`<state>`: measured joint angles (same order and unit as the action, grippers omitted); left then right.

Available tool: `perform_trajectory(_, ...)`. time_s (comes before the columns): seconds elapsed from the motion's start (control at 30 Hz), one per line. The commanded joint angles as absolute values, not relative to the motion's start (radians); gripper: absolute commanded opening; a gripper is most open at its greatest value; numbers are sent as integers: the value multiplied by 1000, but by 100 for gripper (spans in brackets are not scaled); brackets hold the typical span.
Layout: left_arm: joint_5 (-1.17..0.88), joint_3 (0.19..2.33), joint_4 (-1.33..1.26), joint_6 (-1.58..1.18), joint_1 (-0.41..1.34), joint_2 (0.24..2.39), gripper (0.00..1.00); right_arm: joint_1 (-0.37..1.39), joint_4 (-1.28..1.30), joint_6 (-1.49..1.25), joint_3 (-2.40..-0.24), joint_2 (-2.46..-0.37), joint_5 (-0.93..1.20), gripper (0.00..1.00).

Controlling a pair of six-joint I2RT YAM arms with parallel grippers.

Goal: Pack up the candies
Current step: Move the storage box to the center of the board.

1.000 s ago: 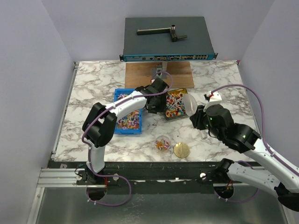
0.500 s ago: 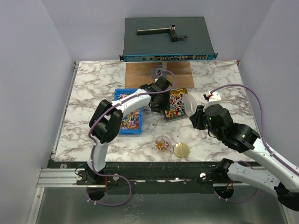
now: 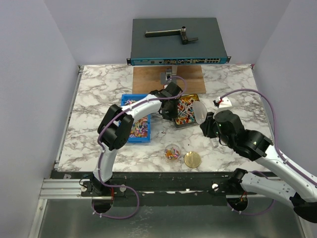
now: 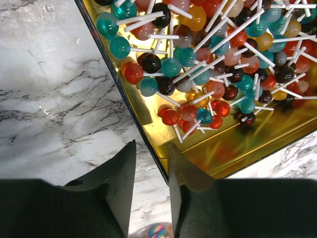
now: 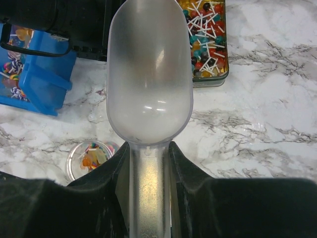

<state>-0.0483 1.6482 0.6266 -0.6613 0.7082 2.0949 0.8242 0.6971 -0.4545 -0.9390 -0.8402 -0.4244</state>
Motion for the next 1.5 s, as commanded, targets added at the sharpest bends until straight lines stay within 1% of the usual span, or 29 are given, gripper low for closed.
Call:
perform_trajectory(0.0,-69,1632,629,-657,704,2087,29,819,675,-445,-938,-849,-402,1)
perform_trajectory(0.07,-68,1618,627,-655,703,2080,24,819,679,-441,-949,-858,-396,1)
perform_trajectory(0.13,-62,1604,627,-652,704,2071,21,819,688,-436,-959,-869,-391,1)
perform_trajectory(0.37,-32,1538,620,-634,704,2024,17,819,707,-404,-994,-888,-374,1)
perform_trajectory(0.53,-8,1480,614,-621,703,1980,15,819,729,-372,-1034,-925,-368,1)
perform_trajectory(0.73,44,1405,610,-610,704,1920,15,819,769,-277,-1086,-981,-327,1)
perform_trajectory(0.9,46,1353,603,-606,704,1875,15,819,802,-182,-1117,-1046,-323,1)
perform_trajectory(0.97,38,1330,596,-605,704,1858,18,820,824,-162,-1131,-1079,-340,1)
perform_trajectory(1.07,23,1302,583,-602,704,1825,29,819,837,-112,-1143,-1102,-337,1)
perform_trajectory(1.2,1,1280,574,-596,704,1773,45,819,831,-19,-1147,-1104,-310,1)
perform_trajectory(1.23,1,1275,574,-593,704,1757,48,819,832,-11,-1150,-1105,-311,1)
perform_trajectory(1.47,-40,1233,565,-584,704,1600,52,819,894,133,-1163,-1148,-300,1)
